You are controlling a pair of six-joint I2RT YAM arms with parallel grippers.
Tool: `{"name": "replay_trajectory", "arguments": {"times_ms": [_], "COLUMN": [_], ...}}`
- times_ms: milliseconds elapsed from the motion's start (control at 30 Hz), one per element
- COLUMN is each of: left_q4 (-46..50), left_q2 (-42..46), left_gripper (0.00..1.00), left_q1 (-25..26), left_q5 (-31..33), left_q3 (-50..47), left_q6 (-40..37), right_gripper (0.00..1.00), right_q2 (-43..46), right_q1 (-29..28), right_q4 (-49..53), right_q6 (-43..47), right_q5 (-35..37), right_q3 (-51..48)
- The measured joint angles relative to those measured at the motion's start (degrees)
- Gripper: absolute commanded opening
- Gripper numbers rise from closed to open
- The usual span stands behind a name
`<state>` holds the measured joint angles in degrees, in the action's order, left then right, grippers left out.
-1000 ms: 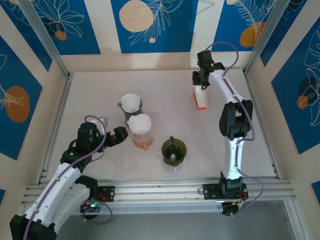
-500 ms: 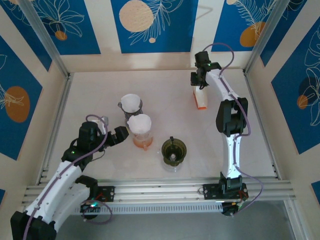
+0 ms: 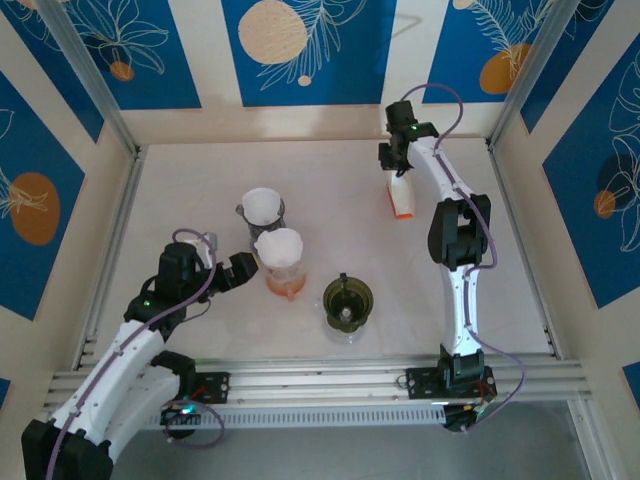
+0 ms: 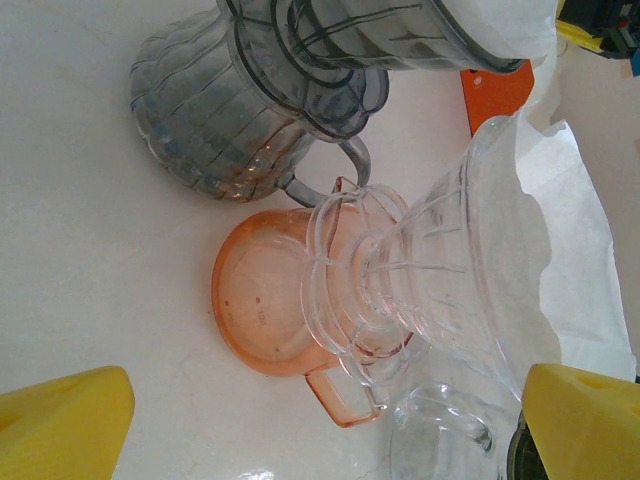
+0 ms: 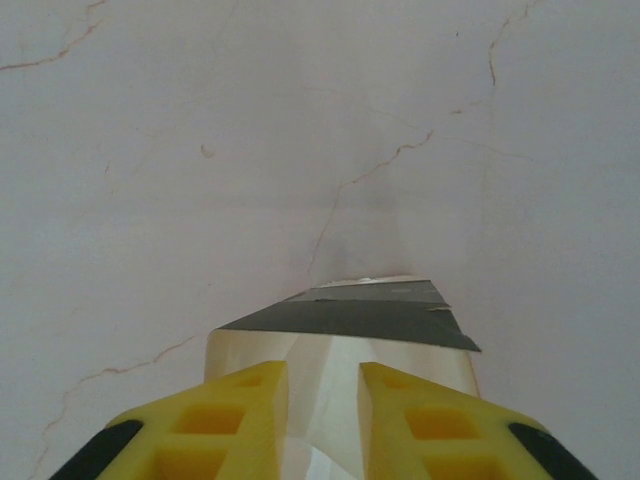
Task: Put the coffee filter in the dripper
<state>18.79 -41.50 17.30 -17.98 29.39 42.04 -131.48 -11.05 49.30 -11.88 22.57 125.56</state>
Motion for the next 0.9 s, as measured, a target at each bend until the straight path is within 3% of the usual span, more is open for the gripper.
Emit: {"name": "replay_trajectory", "arguments": {"times_ms": [233, 900], "left_q4": [-0.2, -0.6], "left_q2": [0.0, -0.4], "left_gripper": [1.0, 1.0], "left_q1": [0.0, 0.0], "left_q5": [0.0, 0.0], "left_q3": [0.0, 0.0], "left_q6": [0.0, 0.0], "right_gripper": [0.29, 0.27], "right_q2": [0.0, 7.6], "right_q1": [-0.1, -0.7], "right_q4": [0.1, -2.9], "right_q6": [0.1, 2.8], "right_q5": [0.3, 2.1], "right_q3": [0.0, -8.1]}}
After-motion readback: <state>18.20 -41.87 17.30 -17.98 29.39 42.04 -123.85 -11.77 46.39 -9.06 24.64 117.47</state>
